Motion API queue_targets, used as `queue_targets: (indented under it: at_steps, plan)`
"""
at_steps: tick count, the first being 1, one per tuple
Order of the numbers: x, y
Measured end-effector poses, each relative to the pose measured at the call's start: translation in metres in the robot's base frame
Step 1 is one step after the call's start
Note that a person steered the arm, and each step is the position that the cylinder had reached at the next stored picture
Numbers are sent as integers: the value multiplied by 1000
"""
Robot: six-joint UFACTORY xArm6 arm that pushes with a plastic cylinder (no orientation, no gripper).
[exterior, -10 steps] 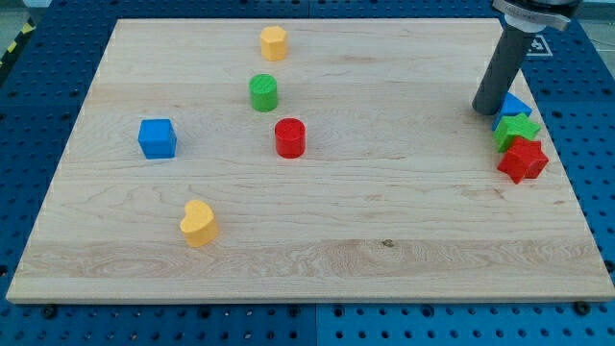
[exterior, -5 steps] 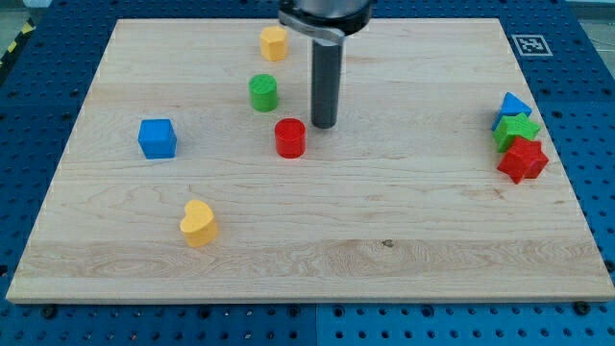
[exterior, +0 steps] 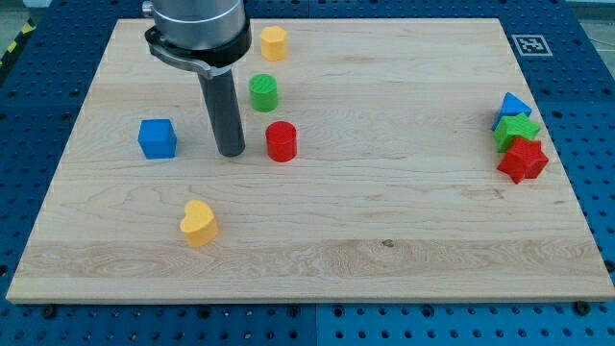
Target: Push the red circle into the red star
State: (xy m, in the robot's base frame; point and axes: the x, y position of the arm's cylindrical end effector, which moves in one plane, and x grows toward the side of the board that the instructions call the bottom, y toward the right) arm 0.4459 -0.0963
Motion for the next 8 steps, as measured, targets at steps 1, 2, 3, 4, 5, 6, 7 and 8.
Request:
queue_targets:
  at_steps: [1,2,3,4,5,6,7,8]
  plan:
    - [-9,15]
    - [-9,30]
    - [-3,31]
    - [3,31]
    - [3,43]
    - [3,56]
    - [3,68]
    - [3,82]
